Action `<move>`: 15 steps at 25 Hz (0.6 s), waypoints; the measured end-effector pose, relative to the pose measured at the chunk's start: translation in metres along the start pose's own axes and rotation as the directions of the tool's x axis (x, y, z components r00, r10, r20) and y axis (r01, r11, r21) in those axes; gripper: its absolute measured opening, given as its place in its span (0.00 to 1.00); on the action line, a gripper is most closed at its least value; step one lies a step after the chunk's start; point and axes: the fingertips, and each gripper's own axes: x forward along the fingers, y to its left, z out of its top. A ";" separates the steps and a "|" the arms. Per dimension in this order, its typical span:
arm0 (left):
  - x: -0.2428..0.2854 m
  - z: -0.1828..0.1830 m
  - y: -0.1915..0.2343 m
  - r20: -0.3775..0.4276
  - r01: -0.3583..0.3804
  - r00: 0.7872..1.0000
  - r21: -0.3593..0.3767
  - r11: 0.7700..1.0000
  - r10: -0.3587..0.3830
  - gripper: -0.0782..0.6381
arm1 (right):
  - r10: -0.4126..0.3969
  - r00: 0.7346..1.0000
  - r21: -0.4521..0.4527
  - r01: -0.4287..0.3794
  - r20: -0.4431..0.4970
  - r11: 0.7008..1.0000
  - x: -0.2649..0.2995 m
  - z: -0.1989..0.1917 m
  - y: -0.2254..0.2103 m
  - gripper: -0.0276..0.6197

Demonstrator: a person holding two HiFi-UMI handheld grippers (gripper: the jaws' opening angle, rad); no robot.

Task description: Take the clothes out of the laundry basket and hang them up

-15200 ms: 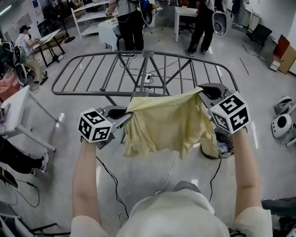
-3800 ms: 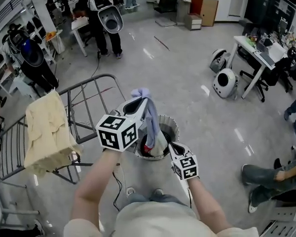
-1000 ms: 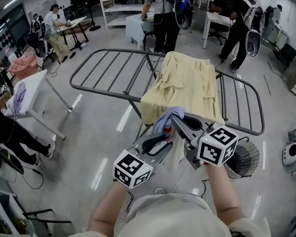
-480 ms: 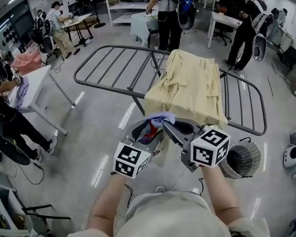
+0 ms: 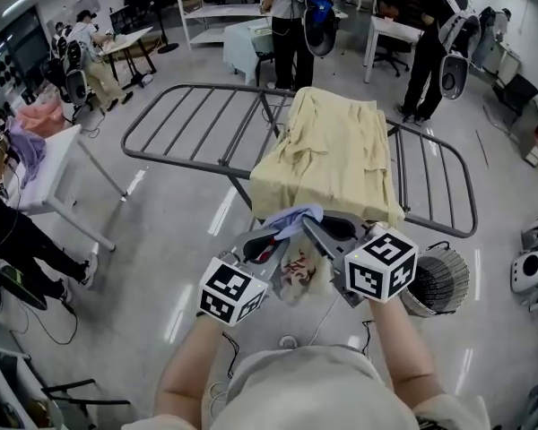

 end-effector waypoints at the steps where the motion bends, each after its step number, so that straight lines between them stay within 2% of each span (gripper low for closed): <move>1: 0.002 0.001 -0.002 -0.013 0.011 1.000 0.011 1.000 -0.011 0.16 | -0.019 1.000 -0.014 0.019 -0.012 1.000 -0.003 -0.004 -0.004 0.05; 4: 0.009 0.004 -0.002 -0.049 0.017 0.999 0.050 0.999 -0.014 0.16 | -0.054 0.998 -0.041 0.053 -0.039 0.998 -0.011 -0.014 -0.013 0.08; 11: 0.031 0.007 0.004 -0.089 0.007 0.996 0.089 0.996 0.000 0.15 | -0.095 0.988 -0.087 0.086 -0.117 0.992 -0.035 -0.037 -0.017 0.20; 15: 0.035 0.011 0.006 -0.095 0.024 0.995 0.100 0.995 -0.014 0.15 | -0.142 0.984 -0.152 0.125 -0.106 0.980 -0.045 -0.034 -0.021 0.24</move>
